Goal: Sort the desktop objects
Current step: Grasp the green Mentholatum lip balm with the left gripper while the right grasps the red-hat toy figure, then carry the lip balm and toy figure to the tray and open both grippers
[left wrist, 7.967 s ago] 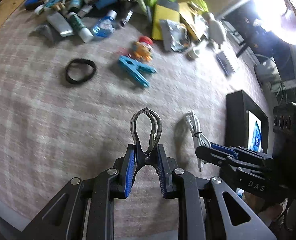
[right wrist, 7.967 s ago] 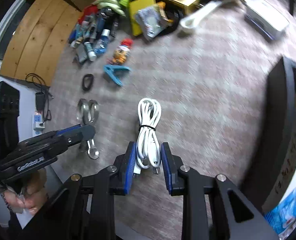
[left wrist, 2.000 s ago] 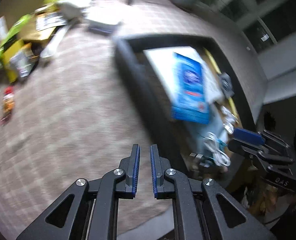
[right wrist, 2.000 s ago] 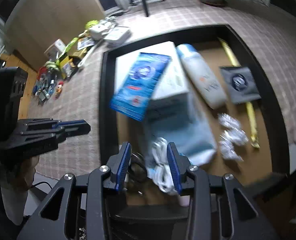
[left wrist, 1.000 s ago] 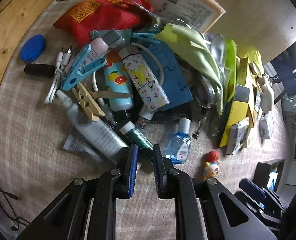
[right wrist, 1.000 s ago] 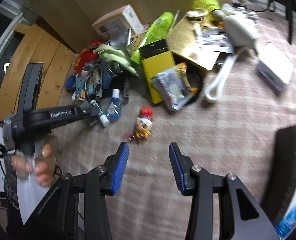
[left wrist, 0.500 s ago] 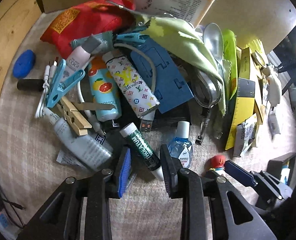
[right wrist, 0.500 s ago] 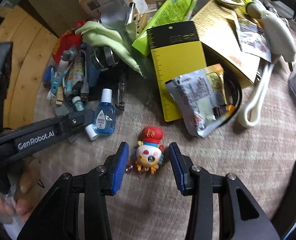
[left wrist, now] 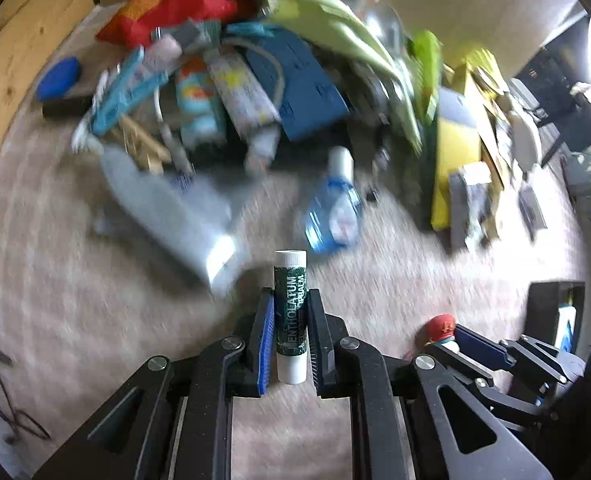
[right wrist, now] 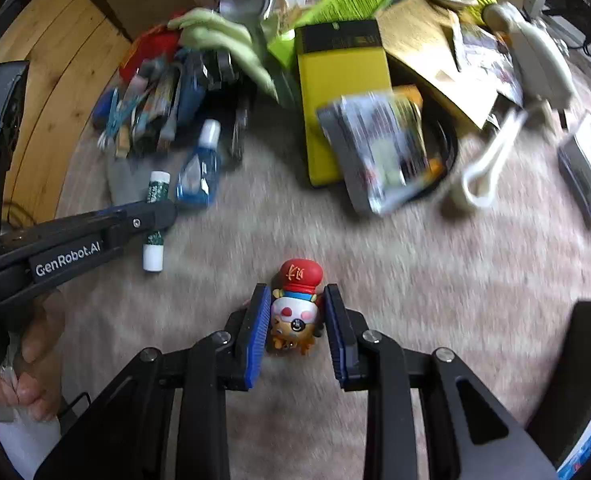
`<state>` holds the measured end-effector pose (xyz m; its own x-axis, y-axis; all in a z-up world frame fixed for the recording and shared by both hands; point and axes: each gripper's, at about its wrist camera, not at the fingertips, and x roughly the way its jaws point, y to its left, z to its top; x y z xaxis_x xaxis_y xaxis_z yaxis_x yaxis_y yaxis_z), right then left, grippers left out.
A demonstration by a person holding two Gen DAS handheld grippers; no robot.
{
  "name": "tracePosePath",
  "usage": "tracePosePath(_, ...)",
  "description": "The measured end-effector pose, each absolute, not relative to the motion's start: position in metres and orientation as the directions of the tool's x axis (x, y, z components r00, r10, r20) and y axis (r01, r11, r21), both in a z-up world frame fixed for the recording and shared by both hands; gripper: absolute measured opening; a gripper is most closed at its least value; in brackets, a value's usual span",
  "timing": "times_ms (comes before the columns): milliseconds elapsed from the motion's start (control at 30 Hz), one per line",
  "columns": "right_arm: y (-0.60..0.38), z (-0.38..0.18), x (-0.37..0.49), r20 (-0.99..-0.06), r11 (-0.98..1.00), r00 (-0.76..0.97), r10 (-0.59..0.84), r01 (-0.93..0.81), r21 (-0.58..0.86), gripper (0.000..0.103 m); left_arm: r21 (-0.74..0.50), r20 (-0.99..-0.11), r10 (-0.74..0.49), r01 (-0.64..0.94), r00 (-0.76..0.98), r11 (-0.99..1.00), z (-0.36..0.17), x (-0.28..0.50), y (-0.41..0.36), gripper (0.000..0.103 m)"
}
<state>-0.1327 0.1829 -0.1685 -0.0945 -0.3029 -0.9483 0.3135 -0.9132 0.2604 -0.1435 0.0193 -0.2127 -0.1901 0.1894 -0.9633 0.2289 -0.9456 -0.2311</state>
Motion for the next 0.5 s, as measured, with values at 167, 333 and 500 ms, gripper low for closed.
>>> tracePosePath(167,0.209,-0.167,-0.107,-0.937,-0.898,-0.067,-0.342,0.317,0.305,0.027,-0.266,-0.957,0.228,0.230,-0.181,-0.936,-0.214,-0.109,0.041,0.014)
tracePosePath(333,0.241,-0.157,-0.087,-0.921,-0.887,-0.066,-0.385,0.302,0.349,0.027,-0.291,-0.949,0.257,0.196,-0.180,-0.936,-0.206,-0.083,0.073,0.014)
tracePosePath(500,0.276,-0.139,-0.069,-0.908,-0.882,-0.087,-0.411,0.291,0.371,0.027,-0.316,-0.938,0.290,0.120,-0.190,-0.941,-0.187,-0.061,0.115,0.014)
